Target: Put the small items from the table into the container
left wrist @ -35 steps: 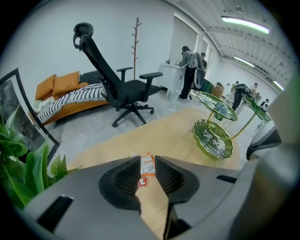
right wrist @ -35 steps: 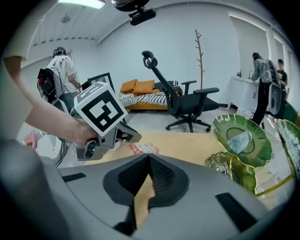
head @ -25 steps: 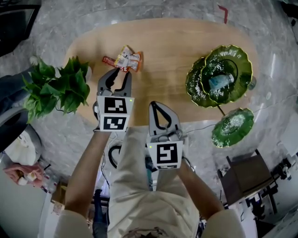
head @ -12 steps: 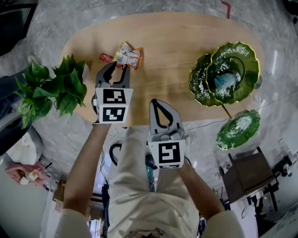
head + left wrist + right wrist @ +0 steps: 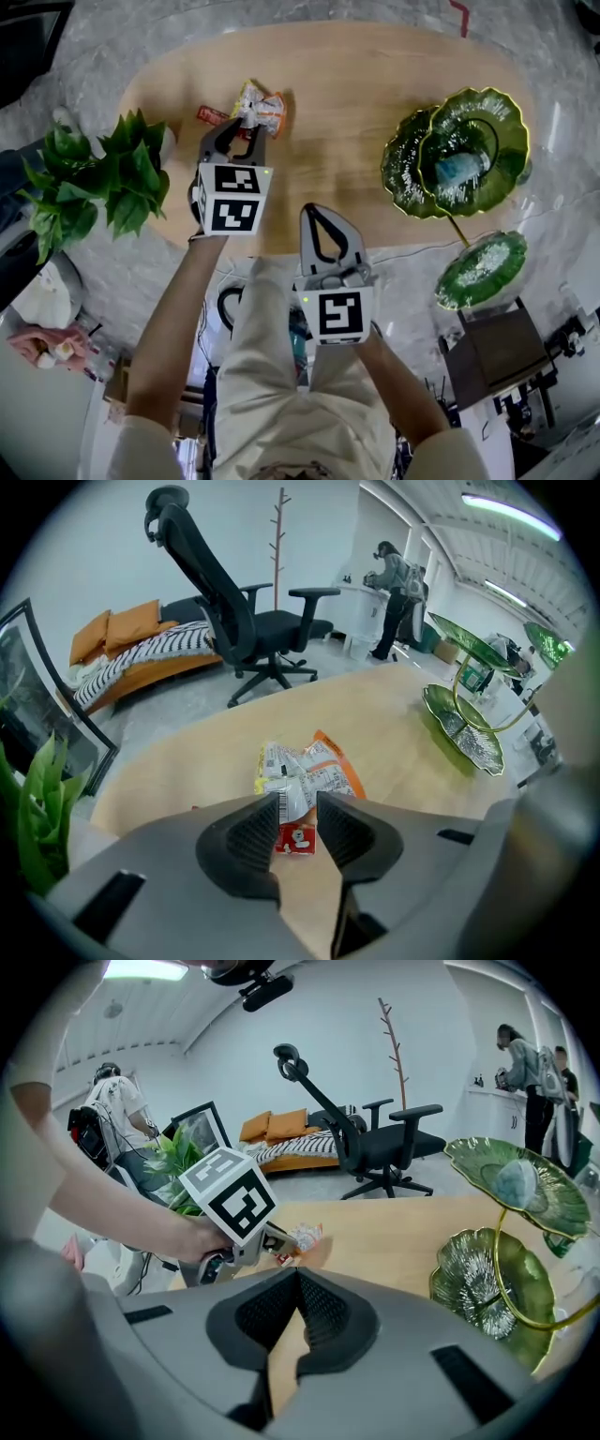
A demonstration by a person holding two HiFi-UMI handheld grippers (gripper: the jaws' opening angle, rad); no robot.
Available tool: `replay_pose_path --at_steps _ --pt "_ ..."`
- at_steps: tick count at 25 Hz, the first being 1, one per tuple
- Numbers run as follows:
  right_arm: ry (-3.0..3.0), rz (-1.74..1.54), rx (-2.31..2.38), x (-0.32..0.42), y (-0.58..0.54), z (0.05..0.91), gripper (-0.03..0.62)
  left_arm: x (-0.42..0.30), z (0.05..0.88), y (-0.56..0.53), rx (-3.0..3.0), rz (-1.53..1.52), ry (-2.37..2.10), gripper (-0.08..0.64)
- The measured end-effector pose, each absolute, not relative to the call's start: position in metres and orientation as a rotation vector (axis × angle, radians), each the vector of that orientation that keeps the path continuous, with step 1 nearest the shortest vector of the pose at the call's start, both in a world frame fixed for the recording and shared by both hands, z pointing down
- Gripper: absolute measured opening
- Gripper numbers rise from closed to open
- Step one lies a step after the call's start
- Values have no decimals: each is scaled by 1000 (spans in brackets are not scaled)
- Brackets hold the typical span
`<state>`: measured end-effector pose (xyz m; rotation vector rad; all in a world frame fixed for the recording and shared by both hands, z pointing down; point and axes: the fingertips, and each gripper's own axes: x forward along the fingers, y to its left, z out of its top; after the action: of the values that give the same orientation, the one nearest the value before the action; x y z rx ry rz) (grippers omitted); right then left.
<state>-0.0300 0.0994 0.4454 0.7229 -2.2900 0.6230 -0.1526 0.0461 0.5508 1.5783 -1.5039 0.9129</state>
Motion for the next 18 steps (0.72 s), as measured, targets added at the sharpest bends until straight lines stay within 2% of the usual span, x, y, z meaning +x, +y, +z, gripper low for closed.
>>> replay_pose_path --at_steps 5,7,8,18 --pt "-2295 621 725 -27 94 443 6 -150 558 47 1562 930 -1500 113" --pt "-2293 618 725 -24 93 444 6 -153 561 48 1526 943 -1518 40" --pt "-2292 617 722 -23 93 444 6 -155 561 48 1510 946 -1525 32" --pt "-2297 614 717 -17 94 438 6 -152 550 41 1495 906 -1539 6"
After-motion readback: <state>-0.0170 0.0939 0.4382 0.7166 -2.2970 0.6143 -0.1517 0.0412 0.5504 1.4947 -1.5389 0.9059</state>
